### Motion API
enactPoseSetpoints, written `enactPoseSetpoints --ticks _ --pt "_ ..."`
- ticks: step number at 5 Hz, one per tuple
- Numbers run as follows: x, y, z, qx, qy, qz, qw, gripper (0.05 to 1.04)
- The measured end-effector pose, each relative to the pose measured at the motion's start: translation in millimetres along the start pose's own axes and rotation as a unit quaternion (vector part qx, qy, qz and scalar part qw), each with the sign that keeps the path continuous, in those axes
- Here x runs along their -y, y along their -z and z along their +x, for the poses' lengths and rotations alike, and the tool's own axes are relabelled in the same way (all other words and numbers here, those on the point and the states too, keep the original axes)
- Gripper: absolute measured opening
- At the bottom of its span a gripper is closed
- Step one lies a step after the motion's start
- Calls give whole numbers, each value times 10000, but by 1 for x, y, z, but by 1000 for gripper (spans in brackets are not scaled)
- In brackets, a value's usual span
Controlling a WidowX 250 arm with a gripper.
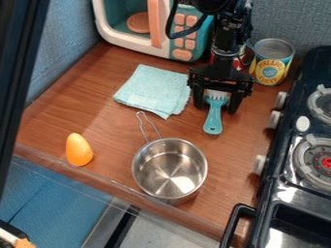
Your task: Move the blue brush to the right of the blue cloth
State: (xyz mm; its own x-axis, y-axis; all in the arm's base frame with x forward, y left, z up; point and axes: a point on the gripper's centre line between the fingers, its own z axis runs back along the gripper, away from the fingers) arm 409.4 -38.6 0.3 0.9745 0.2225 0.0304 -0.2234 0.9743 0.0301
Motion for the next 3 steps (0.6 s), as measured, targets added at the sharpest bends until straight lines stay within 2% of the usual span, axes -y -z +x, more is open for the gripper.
enactPoseSetpoints --ticks 1,2,3 --pt "-4 -36 6 331 -12 -203 9992 1001" --pt "-11 -59 1 379 32 -359 9986 1001" --pt "-24 -76 -2 381 23 -386 9985 1001"
